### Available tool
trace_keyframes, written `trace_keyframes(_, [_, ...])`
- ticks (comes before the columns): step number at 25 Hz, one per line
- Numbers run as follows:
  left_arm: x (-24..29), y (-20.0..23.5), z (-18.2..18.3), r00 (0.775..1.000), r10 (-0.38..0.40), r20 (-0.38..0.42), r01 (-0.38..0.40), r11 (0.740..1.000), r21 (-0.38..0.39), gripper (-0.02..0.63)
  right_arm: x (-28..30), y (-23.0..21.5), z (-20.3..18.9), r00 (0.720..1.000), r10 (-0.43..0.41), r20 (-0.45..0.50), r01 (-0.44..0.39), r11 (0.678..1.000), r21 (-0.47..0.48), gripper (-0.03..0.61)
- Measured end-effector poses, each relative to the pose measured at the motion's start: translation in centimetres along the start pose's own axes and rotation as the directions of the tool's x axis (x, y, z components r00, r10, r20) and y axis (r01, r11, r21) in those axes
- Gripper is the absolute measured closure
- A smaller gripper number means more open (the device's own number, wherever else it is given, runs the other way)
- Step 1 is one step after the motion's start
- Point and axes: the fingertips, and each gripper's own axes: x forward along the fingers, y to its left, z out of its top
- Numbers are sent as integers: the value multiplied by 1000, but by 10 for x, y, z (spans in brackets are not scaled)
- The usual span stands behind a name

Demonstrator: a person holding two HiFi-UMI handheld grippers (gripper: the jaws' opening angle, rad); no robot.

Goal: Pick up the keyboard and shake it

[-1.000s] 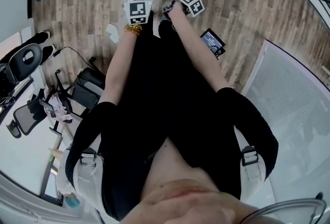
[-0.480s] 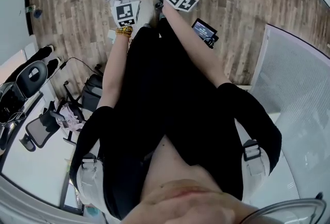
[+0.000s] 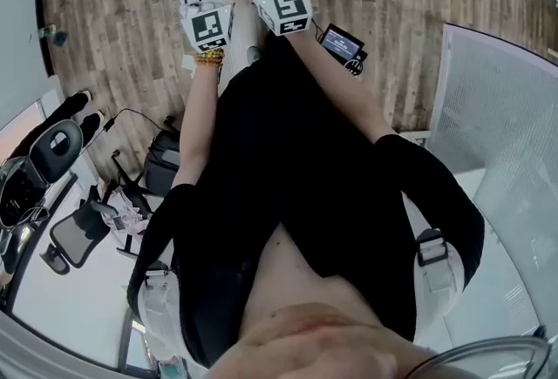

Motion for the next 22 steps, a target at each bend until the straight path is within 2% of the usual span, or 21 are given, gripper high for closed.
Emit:
trace_keyframes(4, [-29,-10,-3,1000,-3,0,3,1000,-6,600,-26,18,6,1000,-17,4,17,996,-88,483])
trace_keyframes(8, [-60,-14,-8,1000,-5,-8,4,1000,-31,599,-53,38,12,998,-53,41,60,977,-207,505])
trace_keyframes(17, [-109,-17,-4,1000,-12,10,12,1000,-5,598,-83,80,15,996,-58,70,73,971,-230,520])
trace_keyframes(22, [-129,-13,-9,1000,-5,2,5,1000,-4,598,-91,99,6,997,-62,52,73,966,-248,532])
